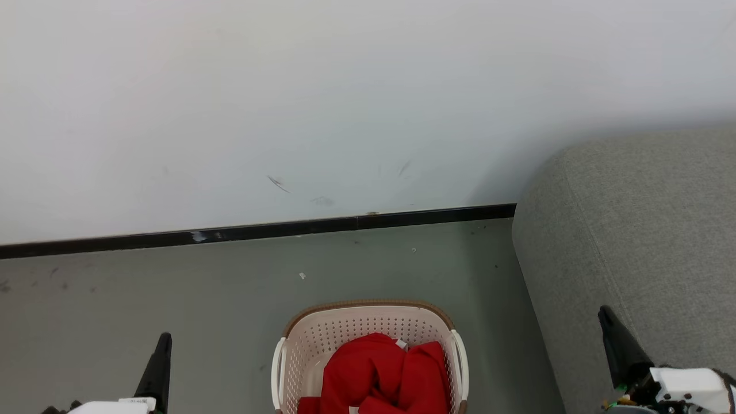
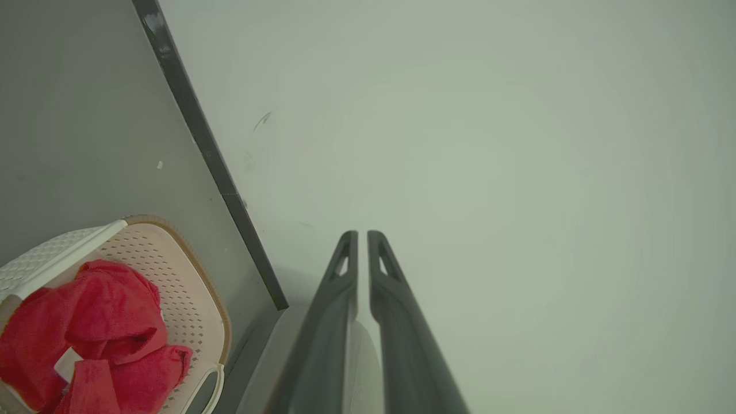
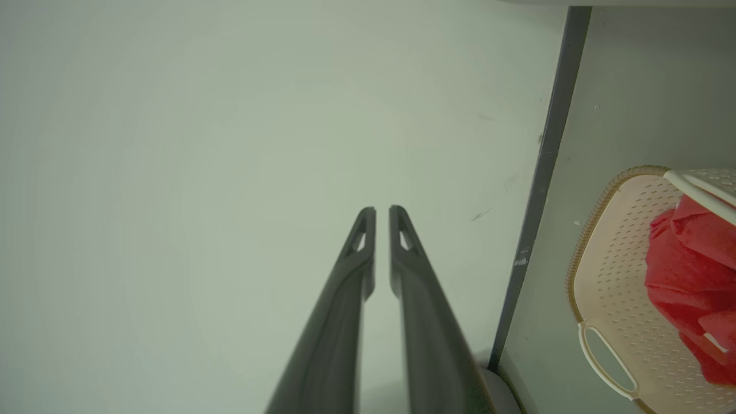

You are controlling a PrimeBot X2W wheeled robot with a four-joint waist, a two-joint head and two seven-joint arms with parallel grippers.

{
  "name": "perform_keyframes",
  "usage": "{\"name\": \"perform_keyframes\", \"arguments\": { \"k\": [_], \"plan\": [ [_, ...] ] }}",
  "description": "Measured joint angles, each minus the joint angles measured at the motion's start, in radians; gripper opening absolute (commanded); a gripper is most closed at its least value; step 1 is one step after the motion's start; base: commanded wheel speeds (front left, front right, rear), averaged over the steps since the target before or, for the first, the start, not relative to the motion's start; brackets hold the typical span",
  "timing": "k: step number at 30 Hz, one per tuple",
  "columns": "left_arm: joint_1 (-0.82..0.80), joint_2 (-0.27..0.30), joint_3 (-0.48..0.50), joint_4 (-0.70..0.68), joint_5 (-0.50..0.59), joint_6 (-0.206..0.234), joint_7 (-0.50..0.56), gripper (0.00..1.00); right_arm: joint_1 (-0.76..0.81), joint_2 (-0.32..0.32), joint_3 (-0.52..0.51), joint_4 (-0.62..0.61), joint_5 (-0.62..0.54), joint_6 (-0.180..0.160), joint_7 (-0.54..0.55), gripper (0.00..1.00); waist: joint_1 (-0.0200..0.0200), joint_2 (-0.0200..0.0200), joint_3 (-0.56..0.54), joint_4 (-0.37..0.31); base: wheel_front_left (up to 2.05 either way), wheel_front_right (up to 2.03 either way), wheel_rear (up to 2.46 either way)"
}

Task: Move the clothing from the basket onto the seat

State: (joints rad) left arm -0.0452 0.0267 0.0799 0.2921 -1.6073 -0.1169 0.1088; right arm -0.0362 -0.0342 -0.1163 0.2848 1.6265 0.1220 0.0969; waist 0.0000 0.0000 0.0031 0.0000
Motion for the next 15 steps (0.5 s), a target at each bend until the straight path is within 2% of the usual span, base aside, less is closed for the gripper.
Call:
{"name": "perform_keyframes", "arguments": {
  "k": [4,15],
  "plan": [
    [0.034,-0.019,-0.007,0.027,0.000,0.000,0.000,1.00,0.039,0.015,0.004,0.025,0.000,-0.001,0.000,1.00,0.0000,0.0000,0.000,0.000,0.00,0.00,0.00],
    [0.034,-0.017,-0.037,0.013,0.057,0.000,-0.032,1.00,0.034,0.015,0.020,0.015,-0.054,0.000,-0.031,1.00,0.0001,0.0000,0.001,-0.001,0.00,0.00,0.00]
  ]
}}
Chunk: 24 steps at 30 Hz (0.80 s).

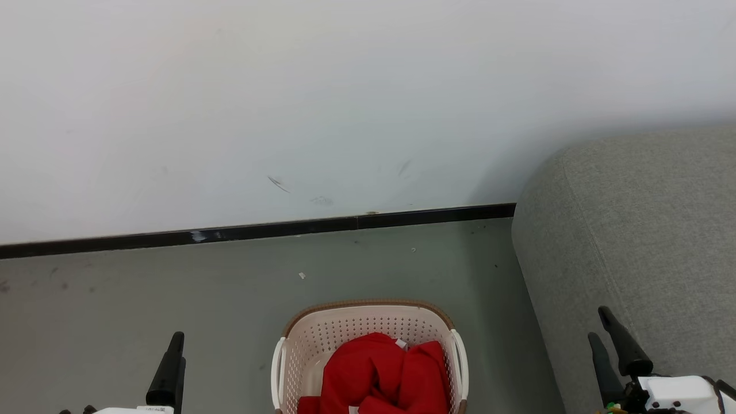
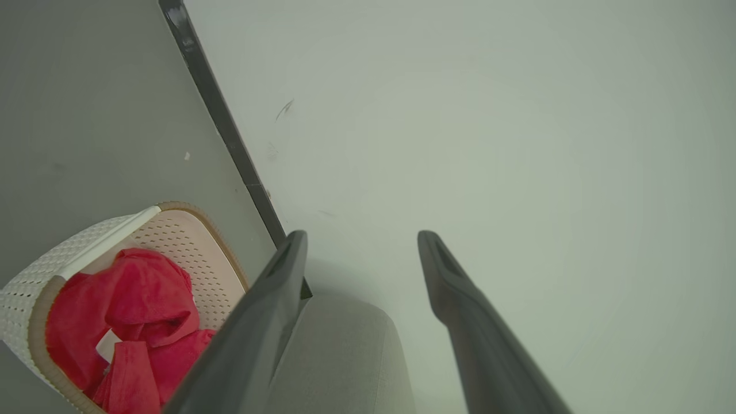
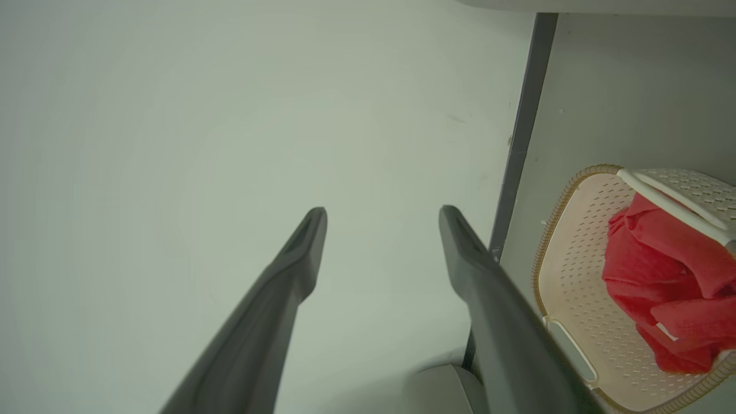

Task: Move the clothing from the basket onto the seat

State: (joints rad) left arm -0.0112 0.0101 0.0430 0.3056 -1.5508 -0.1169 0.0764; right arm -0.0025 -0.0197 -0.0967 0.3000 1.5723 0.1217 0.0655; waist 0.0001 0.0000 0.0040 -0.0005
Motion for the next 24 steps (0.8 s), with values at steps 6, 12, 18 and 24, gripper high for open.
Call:
{"name": "perform_keyframes", "arguments": {
  "k": [6,12,18,24],
  "plan": [
    [0.000,0.008,-0.019,-0.005,0.056,0.000,-0.021,1.00,0.000,-0.010,0.014,-0.006,-0.067,0.000,-0.018,1.00,0.0001,0.0000,0.000,0.000,0.00,0.00,0.00],
    [-0.001,0.037,-0.038,-0.015,0.151,0.004,-0.039,1.00,0.000,-0.021,0.018,-0.018,-0.152,0.000,-0.034,1.00,0.0018,0.0000,0.001,-0.001,0.00,0.00,0.00],
    [-0.003,0.047,-0.062,-0.029,0.239,0.020,-0.058,1.00,0.000,-0.023,0.019,-0.038,-0.244,0.000,-0.056,1.00,0.0058,0.0000,0.000,-0.001,0.00,0.00,0.00],
    [-0.004,0.053,-0.076,-0.050,0.336,0.041,-0.079,1.00,0.000,-0.026,0.031,-0.063,-0.363,0.000,-0.074,1.00,0.0113,0.0000,-0.001,-0.002,0.00,0.00,0.00]
  ]
}}
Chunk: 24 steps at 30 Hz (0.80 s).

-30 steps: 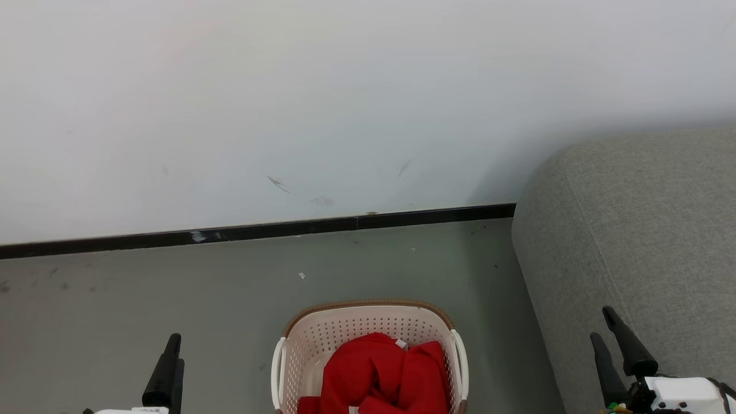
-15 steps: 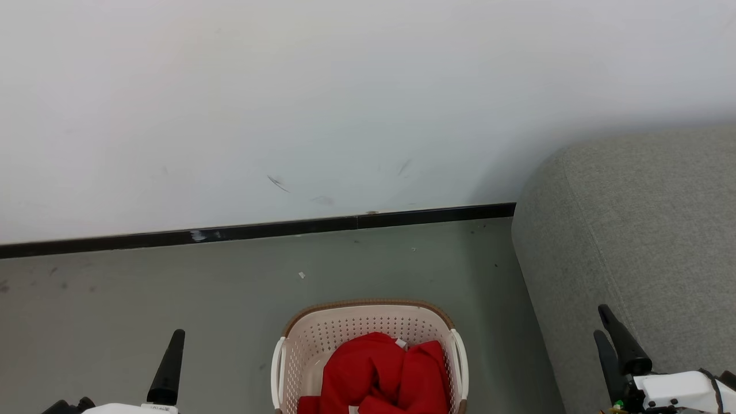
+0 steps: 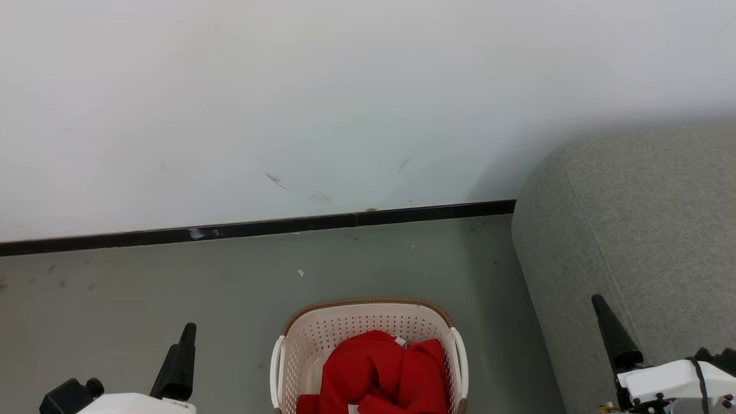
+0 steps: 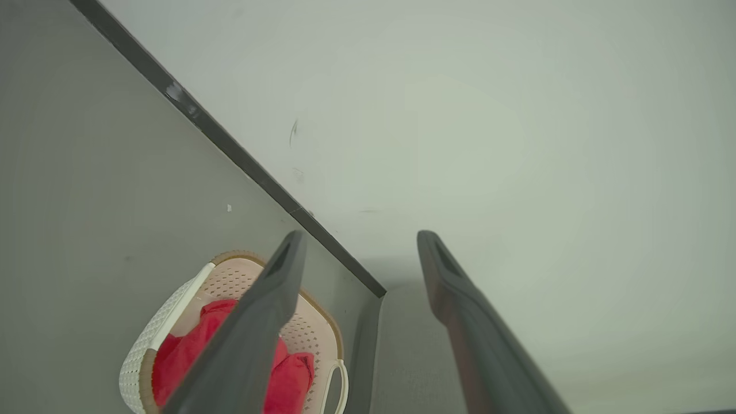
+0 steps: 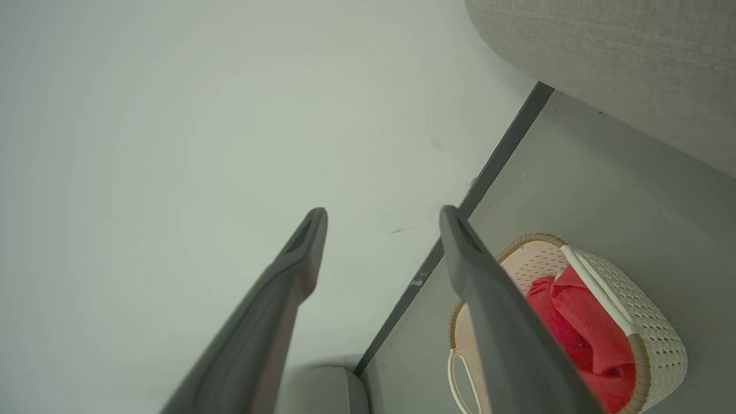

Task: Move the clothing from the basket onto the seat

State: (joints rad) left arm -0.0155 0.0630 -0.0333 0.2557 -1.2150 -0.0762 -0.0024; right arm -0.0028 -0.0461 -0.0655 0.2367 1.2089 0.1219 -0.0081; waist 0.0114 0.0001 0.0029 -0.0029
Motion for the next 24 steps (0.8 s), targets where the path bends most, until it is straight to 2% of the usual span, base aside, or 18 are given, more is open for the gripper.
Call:
{"name": "perform_keyframes", "arguments": {
  "k": [7,13,18,24],
  "plan": [
    [0.000,0.000,-0.020,-0.016,0.095,0.021,-0.022,1.00,0.000,-0.008,0.014,-0.008,-0.133,0.000,-0.022,1.00,0.0046,0.0000,-0.003,-0.001,0.00,0.00,0.00],
    [0.001,-0.001,-0.048,-0.018,0.180,0.032,-0.044,1.00,0.002,-0.007,0.020,-0.021,-0.250,0.000,-0.038,1.00,0.0061,0.0000,-0.004,-0.002,0.00,0.00,0.00],
    [0.001,-0.002,-0.060,-0.026,0.244,0.047,-0.060,1.00,0.005,-0.004,0.024,-0.031,-0.332,0.000,-0.057,1.00,0.0056,0.0000,-0.003,-0.003,0.00,0.00,0.00],
    [0.001,-0.003,-0.070,-0.043,0.320,0.060,-0.075,1.00,0.022,0.003,0.030,-0.035,-0.422,0.000,-0.075,1.00,0.0016,0.0000,0.000,-0.003,0.00,0.00,0.00]
  ]
}}
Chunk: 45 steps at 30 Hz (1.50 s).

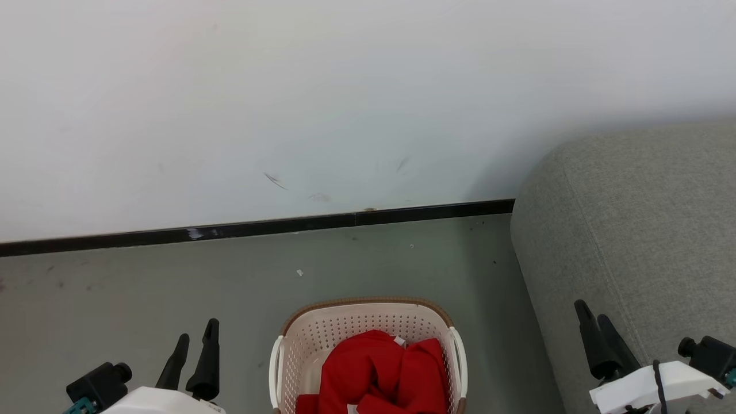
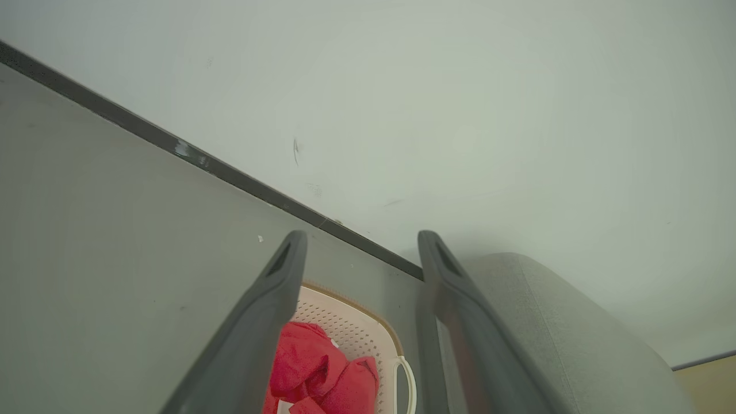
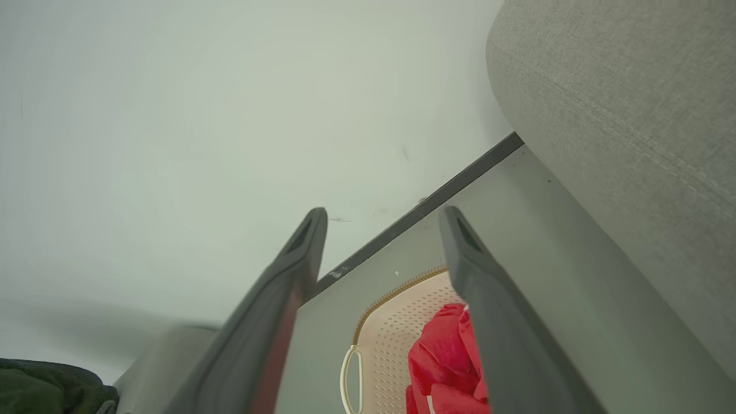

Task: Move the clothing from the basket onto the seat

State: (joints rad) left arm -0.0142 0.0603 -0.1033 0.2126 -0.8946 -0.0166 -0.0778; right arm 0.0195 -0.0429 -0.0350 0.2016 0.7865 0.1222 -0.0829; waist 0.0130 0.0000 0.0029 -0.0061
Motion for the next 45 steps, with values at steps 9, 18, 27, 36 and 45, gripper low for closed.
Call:
{"name": "perform_keyframes", "arguments": {
  "k": [9,18,27,36,45],
  "plan": [
    [0.000,0.001,-0.003,-0.020,0.097,0.023,-0.026,1.00,0.000,0.002,0.013,-0.008,-0.121,0.000,-0.024,1.00,-0.0062,0.0000,0.007,-0.001,0.00,0.00,0.00],
    [0.000,0.003,-0.003,-0.036,0.211,0.047,-0.055,1.00,0.001,0.003,0.018,-0.028,-0.257,0.001,-0.052,1.00,-0.0106,0.0000,0.013,-0.003,0.00,0.00,0.00],
    [0.002,0.003,-0.010,-0.039,0.339,0.064,-0.089,1.00,0.003,0.004,0.027,-0.035,-0.413,0.001,-0.084,1.00,-0.0119,0.0000,0.010,-0.008,0.00,0.00,0.00],
    [0.004,0.004,-0.021,-0.046,0.456,0.076,-0.119,1.00,0.023,0.005,0.047,-0.051,-0.547,0.001,-0.114,1.00,-0.0122,0.0000,0.003,-0.012,0.00,0.00,0.00],
    [0.006,0.004,-0.023,-0.050,0.542,0.086,-0.148,1.00,0.023,0.004,0.054,-0.065,-0.668,0.001,-0.138,1.00,-0.0123,0.0000,0.001,-0.012,0.00,0.00,0.00]
  ]
}}
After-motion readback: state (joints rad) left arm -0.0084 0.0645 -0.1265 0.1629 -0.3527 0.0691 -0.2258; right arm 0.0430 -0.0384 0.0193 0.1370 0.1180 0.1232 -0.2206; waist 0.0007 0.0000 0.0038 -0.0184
